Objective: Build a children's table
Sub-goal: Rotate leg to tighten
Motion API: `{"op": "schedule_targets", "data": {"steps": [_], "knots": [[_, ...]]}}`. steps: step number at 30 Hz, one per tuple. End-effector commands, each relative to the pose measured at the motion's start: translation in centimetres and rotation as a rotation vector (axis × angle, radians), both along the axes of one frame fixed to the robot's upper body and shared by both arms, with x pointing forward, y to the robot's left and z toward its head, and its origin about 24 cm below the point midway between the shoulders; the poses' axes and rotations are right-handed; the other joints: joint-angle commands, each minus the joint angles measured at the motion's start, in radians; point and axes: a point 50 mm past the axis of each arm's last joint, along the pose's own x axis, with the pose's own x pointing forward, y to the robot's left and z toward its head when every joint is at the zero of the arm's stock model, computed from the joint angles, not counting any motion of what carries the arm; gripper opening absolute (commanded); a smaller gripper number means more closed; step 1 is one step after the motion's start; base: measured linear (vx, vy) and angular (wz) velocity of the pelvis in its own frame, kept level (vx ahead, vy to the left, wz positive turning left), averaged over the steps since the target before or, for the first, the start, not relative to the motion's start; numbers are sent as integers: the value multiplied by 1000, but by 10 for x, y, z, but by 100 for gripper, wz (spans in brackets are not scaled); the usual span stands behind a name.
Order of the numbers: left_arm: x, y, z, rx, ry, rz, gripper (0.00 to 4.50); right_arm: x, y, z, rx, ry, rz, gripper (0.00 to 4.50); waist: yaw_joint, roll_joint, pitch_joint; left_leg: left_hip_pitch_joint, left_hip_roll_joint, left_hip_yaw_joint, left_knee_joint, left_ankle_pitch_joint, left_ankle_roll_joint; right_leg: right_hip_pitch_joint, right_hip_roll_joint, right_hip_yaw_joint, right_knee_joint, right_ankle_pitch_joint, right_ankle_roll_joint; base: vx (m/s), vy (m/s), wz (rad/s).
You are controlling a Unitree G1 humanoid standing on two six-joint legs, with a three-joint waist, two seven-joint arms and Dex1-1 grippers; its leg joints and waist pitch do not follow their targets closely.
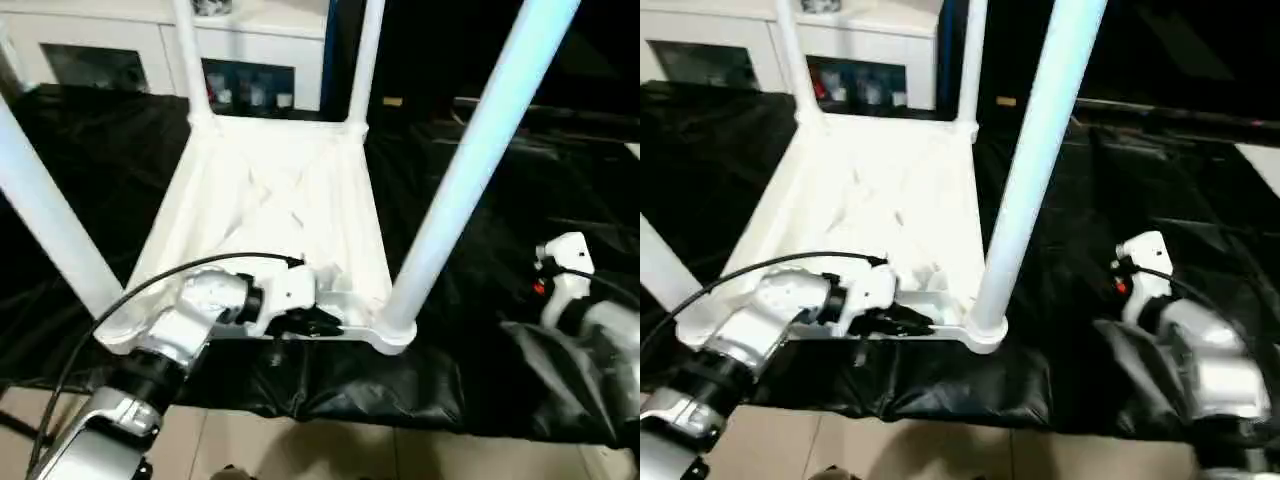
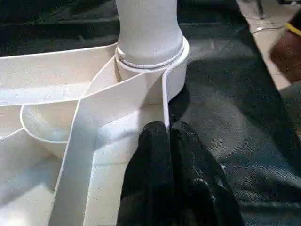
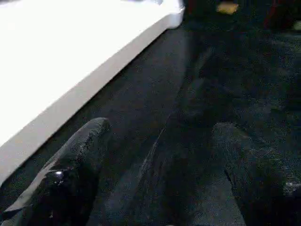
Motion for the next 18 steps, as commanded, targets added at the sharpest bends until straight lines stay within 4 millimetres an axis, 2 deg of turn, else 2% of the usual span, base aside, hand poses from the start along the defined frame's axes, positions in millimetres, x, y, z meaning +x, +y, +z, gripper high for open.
{"op": "schedule_targets", "data": {"steps": [1, 2, 3, 5, 6, 7, 8, 9, 10, 12, 13, 14, 15, 16, 17, 18], "knots": [[3, -1, 8, -77, -44, 9, 0, 1, -1, 6, 16, -47, -70, 385, 0, -16, -65, 4, 21, 2, -68, -253, 24, 43, -53, 40, -71, -418, -119, 0, 0, 0], [7, 0, 12, -107, -56, 42, 0, 3, 0, 6, 17, -56, -97, 385, 0, -15, -65, 7, 21, 3, -67, -250, 22, 42, -53, 41, -70, -400, -125, 0, 0, 0], [10, 0, 16, -153, -64, 95, 27, 4, 1, 7, 30, -63, -122, 389, 0, -12, -65, 6, 22, 3, -68, -245, 19, 43, -53, 42, -66, -382, -134, 0, 0, 0], [15, 0, 23, -236, -71, 186, 55, 5, 4, 7, 51, -72, -155, 389, 1, -9, -67, 5, 21, 4, -65, -249, 13, 45, -54, 41, -62, -365, -148, 0, 0, 0], [17, -1, 29, -299, -86, 253, 57, 5, 9, 8, 61, -73, -151, 414, 0, -11, -67, 4, 22, 5, -65, -251, 12, 46, -53, 42, -62, -355, -157, 0, 0, 0], [18, -1, 31, -332, -101, 293, 57, 4, 13, 7, 64, -73, -135, 414, 1, -9, -65, 5, 24, 5, -66, -262, 11, 45, -53, 41, -62, -345, -169, 0, 0, 0], [18, -1, 33, -362, -109, 338, 62, 3, 16, 7, 61, -70, -123, 421, 0, -1, -65, 4, 24, 2, -68, -267, 12, 48, -51, 40, -62, -339, -165, 0, 0, 0], [18, 0, 34, -374, -113, 369, 78, 2, 18, 6, 58, -68, -120, 425, -2, -6, -65, 6, 23, 4, -67, -269, 15, 47, -48, 40, -63, -334, -158, 0, 0, 0], [17, 0, 35, -400, -122, 397, 90, 1, 21, 6, 54, -68, -111, 434, -2, -2, -66, 5, 23, 3, -67, -265, 14, 49, -48, 41, -60, -326, -158, 0, 0, 0], [17, 1, 38, -448, -148, 452, 109, -2, 25, 6, 52, -70, -107, 450, -2, -4, -66, 4, 21, 5, -66, -259, 19, 49, -46, 42, -64, -332, -149, 0, 0, 0], [17, 3, 40, -473, -159, 499, 109, -4, 29, 7, 51, -74, -100, 450, -1, 9, -66, 4, 19, 5, -67, -257, 17, 49, -44, 43, -65, -327, -145, 0, 0, 0], [18, 6, 41, -486, -166, 545, 121, -6, 32, 8, 49, -78, -99, 450, -2, 7, -67, 4, 23, 3, -67, -255, 14, 50, -43, 43, -62, -302, -146, 0, 0, 0], [23, 11, 39, -462, -164, 654, 137, -8, 34, 8, 49, -81, -101, 450, -5, 11, -66, 3, 20, 4, -69, -268, 13, 49, -39, 42, -66, -306, -141, 0, 0, 0], [23, 12, 38, -453, -164, 672, 137, -8, 35, 8, 49, -81, -102, 450, -6, 9, -67, 4, 20, 4, -68, -276, 10, 50, -38, 41, -65, -307, -138, 0, 0, 0], [30, 24, 31, -343, -181, 884, 140, -12, 38, 7, 26, -82, -126, 450, -6, 20, -63, 6, 21, 1, -72, -302, 3, 49, -38, 40, -68, -333, -130, 0, 0, 0], [31, 26, 30, -323, -185, 918, 146, -13, 38, 6, 19, -82, -132, 450, -10, 14, -62, 7, 21, -1, -71, -319, -4, 49, -35, 38, -70, -353, -113, 0, 0, 0]]}}
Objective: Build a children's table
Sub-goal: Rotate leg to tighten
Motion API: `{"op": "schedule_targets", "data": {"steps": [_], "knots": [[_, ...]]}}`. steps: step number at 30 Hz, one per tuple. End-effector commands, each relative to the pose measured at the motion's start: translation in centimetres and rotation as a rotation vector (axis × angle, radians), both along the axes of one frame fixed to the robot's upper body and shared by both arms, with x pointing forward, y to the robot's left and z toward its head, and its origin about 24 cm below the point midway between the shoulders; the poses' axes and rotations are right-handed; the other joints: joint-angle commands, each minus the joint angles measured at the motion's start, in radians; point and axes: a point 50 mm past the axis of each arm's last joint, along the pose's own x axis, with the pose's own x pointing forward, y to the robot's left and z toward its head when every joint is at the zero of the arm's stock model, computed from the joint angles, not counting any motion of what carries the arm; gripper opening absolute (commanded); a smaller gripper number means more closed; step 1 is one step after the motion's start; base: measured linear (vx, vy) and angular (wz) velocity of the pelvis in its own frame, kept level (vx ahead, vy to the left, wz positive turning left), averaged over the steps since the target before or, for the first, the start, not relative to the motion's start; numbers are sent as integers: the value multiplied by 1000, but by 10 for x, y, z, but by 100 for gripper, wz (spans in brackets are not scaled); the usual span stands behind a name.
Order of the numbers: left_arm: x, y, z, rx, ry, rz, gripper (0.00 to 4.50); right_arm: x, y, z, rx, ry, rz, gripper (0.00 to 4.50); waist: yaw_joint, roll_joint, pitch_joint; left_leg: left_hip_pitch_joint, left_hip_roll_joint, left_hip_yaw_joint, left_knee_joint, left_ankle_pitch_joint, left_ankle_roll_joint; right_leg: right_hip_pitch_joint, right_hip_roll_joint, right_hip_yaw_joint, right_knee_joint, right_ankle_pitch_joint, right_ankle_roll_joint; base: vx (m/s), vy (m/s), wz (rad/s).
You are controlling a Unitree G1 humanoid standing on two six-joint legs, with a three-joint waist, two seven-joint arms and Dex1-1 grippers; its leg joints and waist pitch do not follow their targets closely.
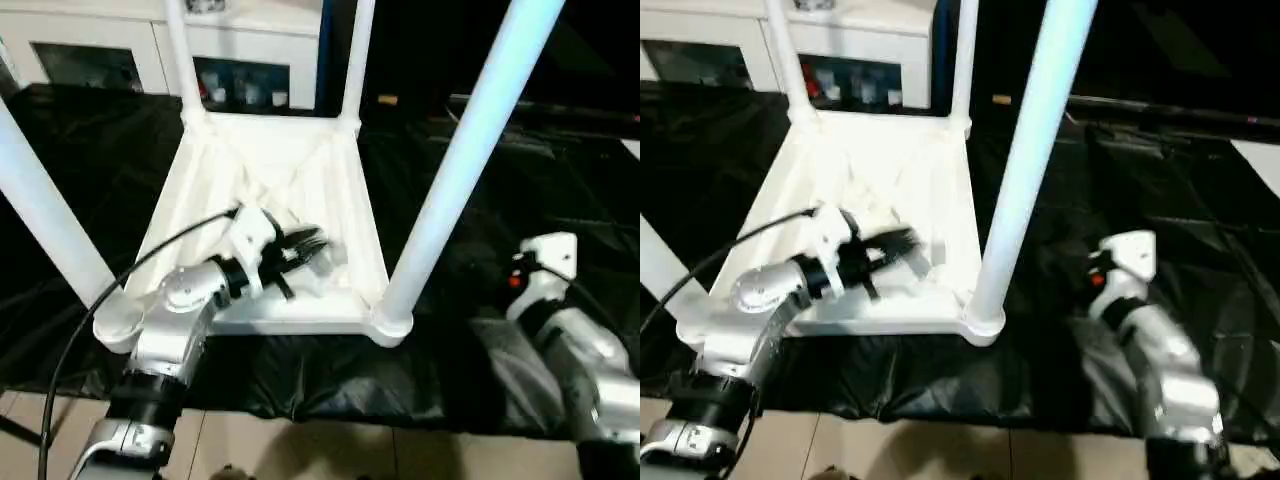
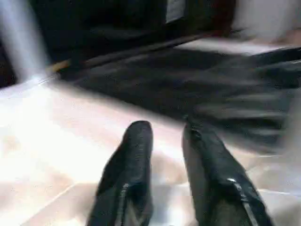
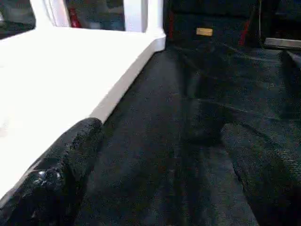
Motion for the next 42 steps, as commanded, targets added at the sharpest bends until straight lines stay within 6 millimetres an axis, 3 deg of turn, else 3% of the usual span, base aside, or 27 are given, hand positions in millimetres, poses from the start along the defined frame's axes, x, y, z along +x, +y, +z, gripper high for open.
{"op": "schedule_targets", "data": {"steps": [1, 2, 3, 6, 10, 11, 12, 13, 15, 19, 20, 22, 24, 25, 26, 27, 34, 36, 39, 42], "knots": [[5, 9, 0, 53, 22, 147, 155, -2, -2, 3, -36, -4, -29, 450, -7, 5, -61, 6, 16, 0, -69, -321, 1, 49, -39, 37, -75, -381, -102, 0, 0, 0], [2, 12, 0, -29, 19, 192, 168, -5, 1, 1, -31, -7, -43, 450, -1, 35, -60, 10, 13, -2, -68, -325, -5, 46, -43, 37, -79, -421, -95, 0, 0, 0], [-1, 16, 1, -91, -11, 259, 176, -8, 3, 0, -34, -6, -60, 450, -9, 21, -59, 6, 16, -1, -69, -334, -2, 45, -39, 35, -89, -415, -97, 0, 0, 0], [-17, 25, -7, -142, -33, 431, 176, -19, 11, -10, -33, 21, -85, 450, -7, 21, -62, 0, 14, -3, -68, -335, 10, 47, -39, 34, -86, -417, -96, 0, 0, 0], [-32, 28, -17, -109, -50, 505, 176, -29, 19, -22, -24, 72, -82, 450, -11, 23, -58, -1, 13, -4, -71, -362, 22, 38, -35, 32, -98, -471, -56, 0, 0, 0], [-36, 30, -18, -89, -63, 547, 176, -32, 22, -25, -16, 78, -105, 450, -11, 18, -57, -1, 10, -5, -70, -371, 20, 37, -35, 30, -99, -504, -40, 0, 0, 0], [-38, 30, -19, -81, -61, 555, 176, -33, 25, -26, 3, 72, -114, 450, -13, 6, -57, -3, 12, -5, -71, -376, 21, 36, -35, 29, -102, -518, -31, 0, 0, 0], [-39, 30, -19, -78, -59, 557, 176, -33, 27, -26, 17, 66, -117, 450, -14, 16, -53, 0, 11, -8, -72, -393, 17, 32, -38, 27, -105, -555, -20, 0, 0, 0], [-41, 30, -20, -87, -52, 569, 176, -33, 31, -31, 7, 71, -118, 450, -20, 18, -49, 5, 9, -12, -72, -429, 9, 26, -37, 22, -117, -603, 2, 0, 0, 0], [-47, 29, -20, -141, -39, 567, 176, -32, 37, -28, -6, 47, -130, 450, -27, 18, -49, -1, 10, -17, -77, -436, 2, 32, -39, 22, -115, -583, 5, 0, 0, 0], [-52, 29, -22, -143, -32, 542, 195, -34, 37, -28, -8, 43, -117, 450, -28, 15, -52, -1, 10, -17, -77, -434, 4, 33, -39, 23, -115, -570, 5, 0, 0, 0], [-66, 26, -25, -181, 7, 478, 210, -42, 37, -29, 9, 43, -44, 450, -28, 13, -51, -7, 14, -16, -80, -432, 10, 36, -42, 27, -111, -552, -2, 0, 0, 0], [-76, 24, -24, -200, 12, 413, 216, -47, 38, -29, 25, 48, 21, 450, -26, 14, -55, -2, 18, -14, -79, -421, 15, 32, -40, 34, -105, -498, -23, 0, 0, 0], [-81, 25, -22, -215, 11, 386, 216, -49, 37, -29, 24, 48, 60, 450, -23, 13, -57, -9, 20, -14, -81, -404, 22, 37, -40, 36, -98, -454, -39, 0, 0, 0], [-85, 26, -21, -223, 7, 364, 246, -50, 36, -28, 22, 44, 94, 450, -21, 12, -56, -10, 23, -12, -82, -397, 28, 37, -38, 38, -96, -426, -52, 0, 0, 0], [-88, 28, -19, -214, -6, 354, 246, -51, 35, -27, 24, 39, 123, 450, -18, 12, -54, -8, 22, -9, -81, -398, 31, 36, -36, 38, -95, -412, -61, 0, 0, 0], [-109, 44, -22, -138, -10, 336, 300, -57, 29, -18, 32, 26, 364, 450, -12, 11, -53, -13, 22, -10, -81, -370, 42, 45, -40, 38, -96, -450, -42, 0, 0, 0], [-125, 50, -27, -133, 12, 335, 317, -64, 35, -19, 30, 49, 524, 450, -10, 17, -52, -13, 23, -11, -81, -381, 42, 45, -40, 37, -99, -453, -49, 0, 0, 0], [-134, 54, -29, -139, 26, 350, 342, -64, 44, -20, 24, 46, 599, 450, -10, 11, -48, -11, 22, -11, -82, -413, 40, 39, -39, 35, -106, -505, -43, 0, 0, 0], [-139, 55, -31, -127, 27, 355, 362, -61, 50, -20, 25, 37, 628, 450, -6, 11, -47, -8, 22, -14, -83, -425, 30, 36, -40, 34, -109, -538, -31, 0, 0, 0]]}}
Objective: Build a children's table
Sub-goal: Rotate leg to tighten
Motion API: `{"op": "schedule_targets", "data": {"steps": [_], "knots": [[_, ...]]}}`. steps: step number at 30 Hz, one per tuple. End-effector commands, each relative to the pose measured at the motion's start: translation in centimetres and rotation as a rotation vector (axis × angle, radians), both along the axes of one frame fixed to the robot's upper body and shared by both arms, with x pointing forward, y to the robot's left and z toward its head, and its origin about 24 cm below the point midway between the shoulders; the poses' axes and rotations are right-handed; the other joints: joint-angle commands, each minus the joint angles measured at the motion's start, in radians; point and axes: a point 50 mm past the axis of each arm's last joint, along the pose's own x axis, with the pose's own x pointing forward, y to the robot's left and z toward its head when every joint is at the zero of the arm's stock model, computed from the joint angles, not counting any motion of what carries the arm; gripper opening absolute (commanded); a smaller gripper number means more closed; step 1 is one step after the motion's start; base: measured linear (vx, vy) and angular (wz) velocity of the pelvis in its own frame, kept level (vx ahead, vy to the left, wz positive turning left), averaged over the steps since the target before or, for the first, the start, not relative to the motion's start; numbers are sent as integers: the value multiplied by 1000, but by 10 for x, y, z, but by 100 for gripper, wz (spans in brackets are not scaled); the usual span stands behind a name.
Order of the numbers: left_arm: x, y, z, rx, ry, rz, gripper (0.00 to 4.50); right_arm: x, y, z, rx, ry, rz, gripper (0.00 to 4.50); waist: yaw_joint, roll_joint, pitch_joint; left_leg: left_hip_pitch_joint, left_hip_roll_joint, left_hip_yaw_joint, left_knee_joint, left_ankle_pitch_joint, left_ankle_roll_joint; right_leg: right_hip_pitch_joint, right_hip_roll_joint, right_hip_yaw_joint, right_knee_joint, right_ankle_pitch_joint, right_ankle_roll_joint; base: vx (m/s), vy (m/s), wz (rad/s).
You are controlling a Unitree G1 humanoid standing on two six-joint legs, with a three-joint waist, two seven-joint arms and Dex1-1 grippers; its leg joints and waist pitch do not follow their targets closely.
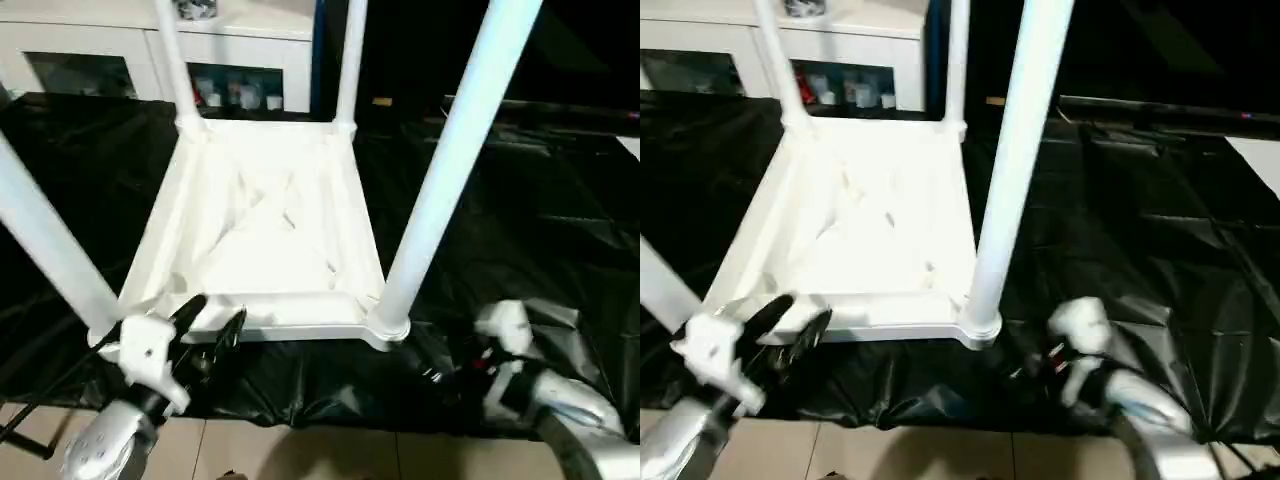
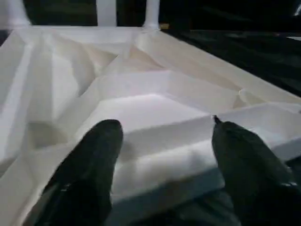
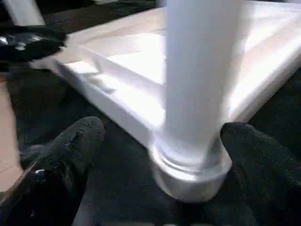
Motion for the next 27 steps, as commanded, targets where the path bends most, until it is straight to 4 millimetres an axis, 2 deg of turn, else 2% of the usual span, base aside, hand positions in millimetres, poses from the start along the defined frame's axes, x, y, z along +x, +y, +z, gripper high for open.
{"op": "schedule_targets", "data": {"steps": [1, 3, 4, 5, 6, 8, 9, 10, 12, 13, 15, 21, 23, 24, 25, 26, 27], "knots": [[-3, 3, 7, 21, -48, 20, 375, 8, 8, 2, -5, -43, 24, 450, 6, -1, -33, 3, 22, -9, -78, -431, 29, 31, -42, 36, -93, -546, -34, 0, 0, 0], [-6, 11, 13, 47, -97, 106, 383, 26, 14, 0, -45, -101, -59, 450, 5, 0, -31, 0, 23, -13, -80, -455, 10, 30, -45, 31, -93, -569, -32, 0, 0, 0], [-7, 13, 15, 60, -113, 129, 393, 29, 16, -1, -42, -102, -77, 450, -3, 0, -30, -2, 21, -15, -82, -464, 4, 31, -44, 28, -95, -575, -32, 0, 0, 0], [-7, 16, 17, 75, -133, 154, 406, 33, 17, -2, -34, -100, -95, 450, -4, -2, -31, 3, 18, -16, -80, -478, 1, 32, -44, 25, -100, -599, -17, 0, 0, 0], [-8, 18, 18, 69, -145, 171, 406, 37, 19, -3, -35, -101, -111, 450, -2, -9, -31, 15, 16, -12, -73, -488, 4, 22, -45, 28, -107, -615, -10, 0, 0, 0], [-10, 20, 21, 61, -162, 199, 429, 40, 23, -5, -11, -94, -121, 450, 1, -3, -28, 17, 18, -14, -77, -502, 5, 22, -43, 28, -103, -612, -15, 0, 0, 0], [-13, 22, 23, 52, -167, 208, 435, 42, 26, -7, -1, -93, -122, 450, 4, -16, -29, 18, 18, -14, -77, -512, 5, 23, -42, 26, -104, -618, -9, 0, 0, 0], [-14, 22, 23, 51, -168, 209, 444, 42, 26, -8, 0, -93, -121, 450, 10, -11, -30, 19, 18, -16, -77, -514, 2, 23, -44, 27, -101, -618, -11, 0, 0, 0], [-18, 23, 24, 43, -171, 228, 444, 45, 31, -9, 27, -87, -119, 450, 16, -22, -31, 18, 20, -16, -80, -513, 1, 24, -43, 29, -100, -605, -8, 0, 0, 0], [-20, 25, 24, 50, -170, 245, 444, 47, 33, -9, 34, -90, -122, 450, 18, -16, -31, 15, 21, -18, -83, -513, -2, 25, -45, 31, -96, -585, -16, 0, 0, 0], [-25, 30, 23, 52, -180, 309, 444, 54, 38, -8, 64, -103, -135, 450, 17, -22, -34, 16, 24, -18, -85, -527, -8, 26, -42, 31, -93, -551, -24, 0, 0, 0], [-27, 43, 22, 62, -196, 461, 444, 65, 43, -6, 83, -130, -165, 450, 18, -22, -33, 17, 23, -18, -87, -541, -13, 27, -41, 33, -89, -517, -34, 0, 0, 0], [-25, 50, 23, 75, -207, 513, 448, 67, 42, -6, 86, -137, -171, 433, 20, -18, -33, 19, 21, -18, -86, -539, -11, 27, -40, 33, -90, -511, -36, 0, 0, 0], [-24, 50, 23, 71, -208, 521, 448, 67, 41, -6, 89, -138, -172, 433, 22, -6, -33, 21, 22, -19, -87, -541, -13, 28, -40, 33, -88, -506, -38, 0, 0, 0], [-24, 50, 23, 71, -208, 521, 450, 67, 41, -6, 89, -138, -172, 420, 20, -14, -33, 17, 22, -18, -86, -532, -10, 31, -40, 33, -87, -495, -41, 0, 0, 0], [-24, 50, 22, 75, -204, 510, 450, 68, 40, -6, 83, -143, -176, 405, 22, -8, -33, 19, 23, -18, -87, -534, -11, 29, -41, 34, -88, -501, -42, 0, 0, 0], [-23, 49, 21, 80, -198, 503, 450, 68, 39, -6, 82, -146, -180, 398, 21, -10, -34, 19, 23, -17, -86, -529, -11, 29, -40, 36, -86, -487, -46, 0, 0, 0]]}}
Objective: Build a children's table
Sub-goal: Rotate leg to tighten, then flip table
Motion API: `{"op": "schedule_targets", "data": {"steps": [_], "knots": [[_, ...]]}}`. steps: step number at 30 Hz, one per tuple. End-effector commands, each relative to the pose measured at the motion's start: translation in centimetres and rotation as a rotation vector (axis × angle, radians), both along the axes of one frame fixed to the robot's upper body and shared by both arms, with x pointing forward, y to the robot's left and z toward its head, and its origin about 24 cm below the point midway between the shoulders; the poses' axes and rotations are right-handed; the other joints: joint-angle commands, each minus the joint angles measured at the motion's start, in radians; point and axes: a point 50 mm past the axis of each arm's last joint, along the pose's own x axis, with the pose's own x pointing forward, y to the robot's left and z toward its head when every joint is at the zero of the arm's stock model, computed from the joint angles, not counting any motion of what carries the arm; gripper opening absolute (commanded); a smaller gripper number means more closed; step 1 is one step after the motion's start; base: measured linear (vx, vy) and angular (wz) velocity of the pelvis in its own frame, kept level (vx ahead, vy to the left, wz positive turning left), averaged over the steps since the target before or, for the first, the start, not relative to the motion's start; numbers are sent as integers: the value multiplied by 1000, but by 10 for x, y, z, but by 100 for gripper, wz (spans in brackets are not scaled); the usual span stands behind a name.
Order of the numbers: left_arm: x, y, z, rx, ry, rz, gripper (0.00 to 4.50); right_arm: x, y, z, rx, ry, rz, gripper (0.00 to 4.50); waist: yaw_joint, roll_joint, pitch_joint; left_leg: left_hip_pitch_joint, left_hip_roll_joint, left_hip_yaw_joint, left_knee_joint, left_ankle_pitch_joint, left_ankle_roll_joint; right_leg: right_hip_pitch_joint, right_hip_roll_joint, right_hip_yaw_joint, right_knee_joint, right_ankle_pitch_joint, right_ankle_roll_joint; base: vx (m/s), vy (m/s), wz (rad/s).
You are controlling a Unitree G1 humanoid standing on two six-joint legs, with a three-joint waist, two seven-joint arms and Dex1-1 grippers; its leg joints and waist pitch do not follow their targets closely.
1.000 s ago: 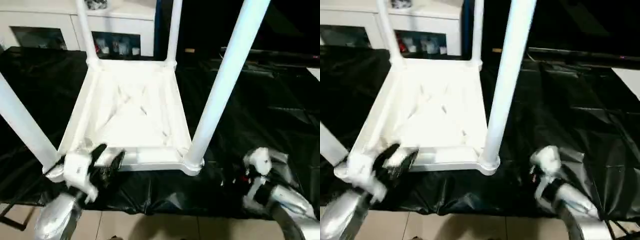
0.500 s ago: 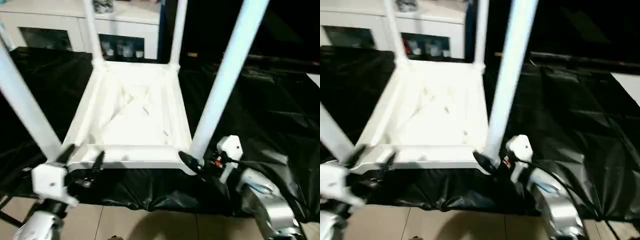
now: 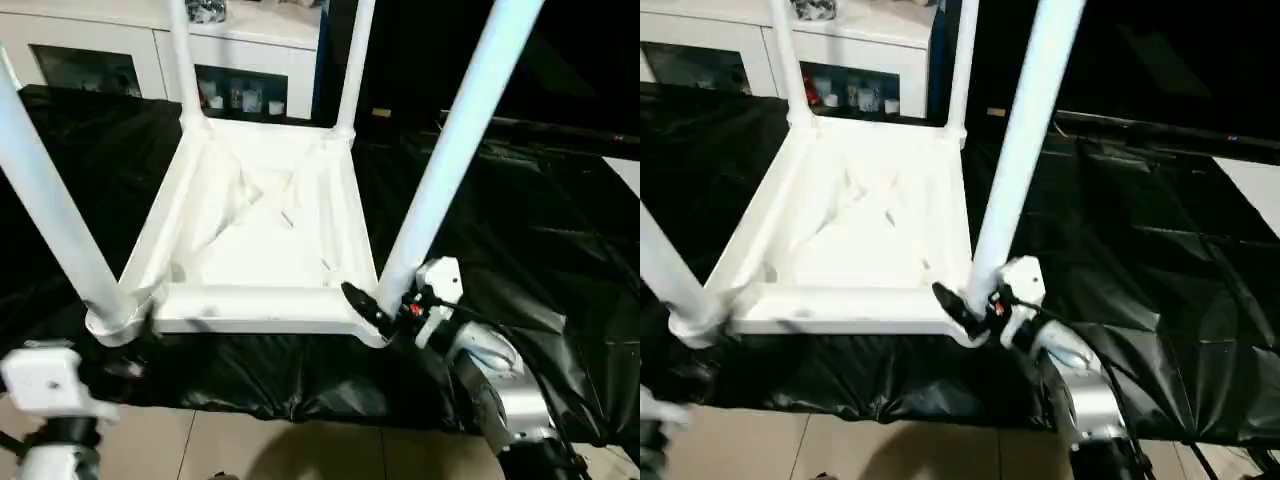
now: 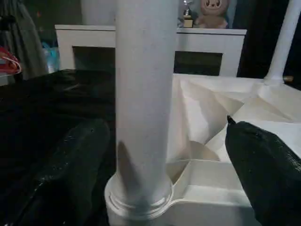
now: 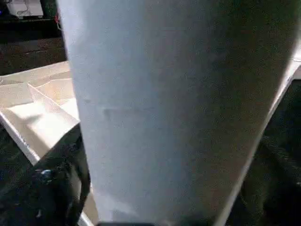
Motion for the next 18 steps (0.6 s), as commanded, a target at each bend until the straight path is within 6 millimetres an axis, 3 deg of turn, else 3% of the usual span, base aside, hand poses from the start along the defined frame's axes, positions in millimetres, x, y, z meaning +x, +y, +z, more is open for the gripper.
{"op": "schedule_targets", "data": {"steps": [1, 2, 5, 8, 12, 15, 18], "knots": [[2, -2, -3, 7, 15, -8, 450, 5, -8, 3, -8, -17, -33, 398, 6, 26, -33, 5, 24, -15, -87, -530, -11, 23, -40, 37, -85, -483, -49, 0, 0, 0], [4, -2, -5, 9, 29, -17, 450, 5, -9, 3, -2, -16, -38, 386, 6, 22, -34, 4, 24, -14, -87, -527, -10, 24, -40, 37, -83, -474, -53, 0, 0, 0], [10, -1, -12, 5, 91, -50, 450, 5, -11, 1, 2, -15, -48, 363, 8, 26, -35, 7, 24, -12, -87, -523, -12, 22, -38, 39, -78, -449, -63, 0, 0, 0], [26, 4, -31, -28, 264, -111, 450, 5, -11, 1, 2, -17, -45, 325, 7, 23, -36, 10, 22, -11, -86, -520, -13, 20, -37, 41, -74, -448, -69, 0, 0, 0], [38, 13, -35, -15, 273, -95, 450, 6, -11, 3, 7, -19, -45, 310, 12, 28, -37, 10, 21, -11, -87, -497, -17, 23, -40, 42, -73, -435, -78, 0, 0, 0], [53, 27, -30, -49, 228, -29, 450, 6, -13, 3, 6, -20, -47, 280, 14, 18, -40, 9, 22, -10, -86, -482, -16, 25, -43, 43, -70, -425, -83, 0, 0, 0], [60, 32, -24, -65, 188, -6, 450, 7, -16, 3, 3, -21, -47, 258, 17, 17, -40, 9, 23, -10, -85, -478, -18, 26, -46, 43, -69, -434, -86, 0, 0, 0]]}}
